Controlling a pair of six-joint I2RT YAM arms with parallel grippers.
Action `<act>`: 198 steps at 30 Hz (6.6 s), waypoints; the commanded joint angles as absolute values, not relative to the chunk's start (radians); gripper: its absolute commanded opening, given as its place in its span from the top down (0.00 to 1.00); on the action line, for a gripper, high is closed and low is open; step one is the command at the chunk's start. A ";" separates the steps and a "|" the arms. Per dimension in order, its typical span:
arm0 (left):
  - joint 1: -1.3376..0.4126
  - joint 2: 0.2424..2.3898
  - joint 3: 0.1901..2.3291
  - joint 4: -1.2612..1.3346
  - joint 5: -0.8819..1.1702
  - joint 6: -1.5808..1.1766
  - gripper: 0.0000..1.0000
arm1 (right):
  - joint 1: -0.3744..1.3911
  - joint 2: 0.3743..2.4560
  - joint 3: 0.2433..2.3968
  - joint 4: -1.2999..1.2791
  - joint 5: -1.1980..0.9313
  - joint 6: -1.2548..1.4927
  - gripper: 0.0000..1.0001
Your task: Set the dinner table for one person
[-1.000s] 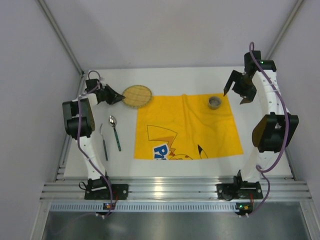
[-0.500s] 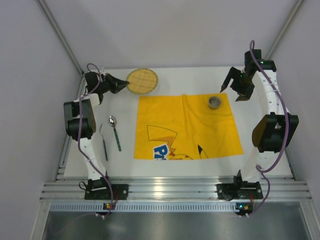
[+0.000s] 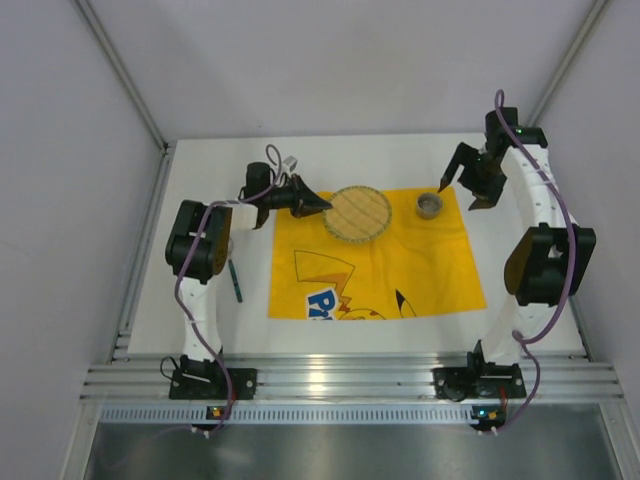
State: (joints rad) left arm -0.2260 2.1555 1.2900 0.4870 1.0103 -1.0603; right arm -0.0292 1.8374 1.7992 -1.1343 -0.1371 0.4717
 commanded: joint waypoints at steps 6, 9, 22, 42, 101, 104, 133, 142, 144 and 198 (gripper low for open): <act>-0.178 2.178 1.236 0.661 1.046 -1.068 1.00 | -0.041 1.733 1.749 -1.115 -0.121 0.445 0.12; -0.176 2.184 1.201 0.646 1.037 -1.036 1.00 | -0.043 1.724 1.733 -1.115 -0.120 0.437 0.12; -0.118 2.112 1.164 0.164 0.888 -0.684 1.00 | -0.044 1.738 1.718 -1.108 -0.123 0.423 0.12; -0.057 1.996 1.403 -0.206 0.865 -0.479 1.00 | -0.067 1.761 1.686 -1.072 -0.150 0.406 0.12; 0.035 1.735 1.279 -0.842 -0.058 -0.338 0.02 | -0.026 1.738 1.548 -0.986 -0.204 0.440 0.12; 0.035 1.743 1.249 -0.841 -0.086 -0.333 0.02 | -0.015 1.752 1.563 -0.989 -0.207 0.437 0.12; 0.020 1.936 1.405 -0.819 -0.051 -0.331 1.00 | -0.014 1.763 1.560 -1.000 -0.190 0.417 0.13; -0.064 1.940 1.734 -0.902 0.083 -0.405 1.00 | -0.008 1.712 1.565 -1.061 -0.155 0.449 0.12; -0.112 1.953 1.767 -0.896 0.103 -0.429 1.00 | -0.009 1.675 1.555 -1.086 -0.118 0.460 0.12; -0.868 2.491 2.146 -0.612 0.189 -0.873 0.94 | 0.146 0.982 1.065 -1.118 -0.155 0.453 0.00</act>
